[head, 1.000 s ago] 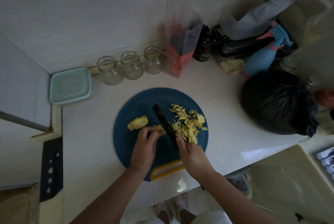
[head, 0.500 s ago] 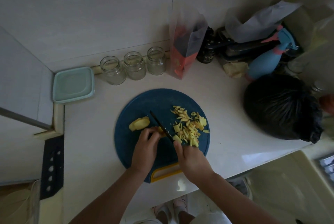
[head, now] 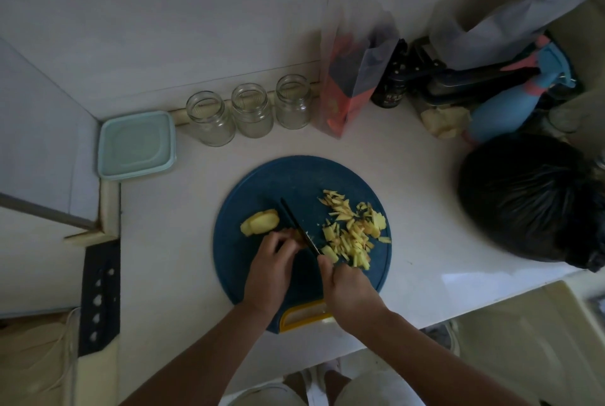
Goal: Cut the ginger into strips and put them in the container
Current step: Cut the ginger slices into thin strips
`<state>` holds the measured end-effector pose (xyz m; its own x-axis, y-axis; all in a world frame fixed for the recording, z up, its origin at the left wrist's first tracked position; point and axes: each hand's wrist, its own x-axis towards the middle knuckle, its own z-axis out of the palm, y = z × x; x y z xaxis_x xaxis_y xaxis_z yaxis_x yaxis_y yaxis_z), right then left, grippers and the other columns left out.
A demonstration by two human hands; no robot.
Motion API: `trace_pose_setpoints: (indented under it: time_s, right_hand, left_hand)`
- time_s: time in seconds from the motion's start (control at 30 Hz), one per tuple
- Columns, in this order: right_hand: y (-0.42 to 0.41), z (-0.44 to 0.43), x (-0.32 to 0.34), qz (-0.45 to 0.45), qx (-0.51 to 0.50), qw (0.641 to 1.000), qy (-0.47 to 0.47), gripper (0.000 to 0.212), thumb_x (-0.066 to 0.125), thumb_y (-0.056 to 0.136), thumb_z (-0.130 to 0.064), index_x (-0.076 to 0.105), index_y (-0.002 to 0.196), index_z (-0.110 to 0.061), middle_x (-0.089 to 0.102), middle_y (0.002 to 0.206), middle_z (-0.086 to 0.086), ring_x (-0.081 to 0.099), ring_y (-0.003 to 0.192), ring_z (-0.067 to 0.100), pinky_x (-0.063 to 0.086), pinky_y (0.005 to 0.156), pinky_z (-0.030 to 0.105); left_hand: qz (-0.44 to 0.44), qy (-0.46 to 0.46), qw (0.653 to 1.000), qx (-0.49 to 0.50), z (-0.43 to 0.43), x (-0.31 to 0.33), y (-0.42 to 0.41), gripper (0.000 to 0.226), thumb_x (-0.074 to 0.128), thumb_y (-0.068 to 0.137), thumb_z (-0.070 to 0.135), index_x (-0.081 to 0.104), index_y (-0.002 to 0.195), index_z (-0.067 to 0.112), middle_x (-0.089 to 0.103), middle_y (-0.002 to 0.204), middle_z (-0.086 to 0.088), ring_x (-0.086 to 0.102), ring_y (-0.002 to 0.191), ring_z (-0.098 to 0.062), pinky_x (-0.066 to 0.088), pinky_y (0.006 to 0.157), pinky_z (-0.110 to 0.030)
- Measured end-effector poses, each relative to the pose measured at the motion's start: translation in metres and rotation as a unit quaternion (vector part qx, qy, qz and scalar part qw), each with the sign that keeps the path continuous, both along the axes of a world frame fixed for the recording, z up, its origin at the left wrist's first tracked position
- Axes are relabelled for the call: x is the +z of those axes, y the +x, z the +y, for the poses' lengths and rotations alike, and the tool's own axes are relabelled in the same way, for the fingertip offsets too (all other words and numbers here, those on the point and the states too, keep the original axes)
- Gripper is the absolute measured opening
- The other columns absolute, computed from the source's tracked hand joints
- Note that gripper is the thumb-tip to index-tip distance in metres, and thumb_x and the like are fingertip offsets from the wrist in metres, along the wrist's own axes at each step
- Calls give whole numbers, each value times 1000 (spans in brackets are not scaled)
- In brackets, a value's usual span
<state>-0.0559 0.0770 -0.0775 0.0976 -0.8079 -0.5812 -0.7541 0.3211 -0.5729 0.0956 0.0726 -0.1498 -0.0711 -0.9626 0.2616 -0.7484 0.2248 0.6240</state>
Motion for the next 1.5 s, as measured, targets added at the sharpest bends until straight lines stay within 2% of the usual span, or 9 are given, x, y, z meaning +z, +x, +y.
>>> trace_pose_setpoints:
  time_s: [0.37,0.47,0.57,0.7,0.83,0.97,1.17,1.37,1.5]
  right_hand:
    - [11,-3,-2,28,-26,999,-15,59,17,97,-58,52,74,-16,63,86,11,64,86,29,51,77,37]
    - [14,-2,2,48,-17,998,-28,61,18,98,-56,58,84,-13,66,96,14,63,93,30,49,77,36]
    - [13,0,2,51,-14,998,-36,66,17,98,-57,62,92,-10,66,97,13,63,94,30,49,78,37]
    - [10,1,1,52,-9,998,-44,67,16,98,-56,63,95,-9,66,101,14,62,97,31,46,78,36]
    - [11,0,2,57,-11,997,-47,66,17,99,-56,63,98,-8,65,103,15,62,99,32,46,78,35]
    - [12,1,-1,48,-14,998,-42,63,18,98,-55,61,92,-9,65,98,14,63,94,31,49,78,37]
    - [17,-2,-4,45,-23,999,-21,65,18,98,-57,61,91,-9,65,95,14,64,92,30,51,80,38]
    - [35,-27,-1,27,-9,999,-44,65,16,99,-55,62,89,-8,66,96,16,63,93,31,49,81,38]
    - [36,-30,-3,20,-45,997,-59,61,19,99,-53,59,81,-11,66,92,16,64,90,31,50,79,37]
  left_hand:
    - [-32,7,999,6,-1,0,-1,7,57,86,14,62,87,10,56,99,-9,58,94,-22,51,75,-28]
    - [-13,-2,1000,-1,1,5,-3,16,49,88,23,60,90,12,53,98,-7,53,94,-17,48,75,-25]
    - [1,2,1000,-5,1,9,-2,18,49,90,26,61,98,15,51,103,-3,53,98,-14,43,82,-18]
    - [-29,20,999,12,3,11,-6,32,43,91,31,66,98,9,53,113,-10,51,106,-22,43,90,-26]
    - [-30,7,999,21,-3,17,-4,5,63,85,12,65,89,9,59,98,-9,52,94,-23,45,79,-29]
    - [-31,11,999,11,-9,19,0,16,72,75,-1,62,82,9,59,90,-8,47,87,-18,41,74,-26]
    - [-7,8,1000,-9,-12,11,3,2,50,85,23,51,86,21,56,93,-7,47,89,-18,39,76,-23]
    - [-31,28,999,-3,-14,2,7,25,48,86,26,62,93,6,59,99,-13,51,94,-22,37,86,-22]
    - [-28,10,999,-16,-14,3,8,17,48,85,24,53,98,14,57,100,-12,50,94,-23,37,86,-22]
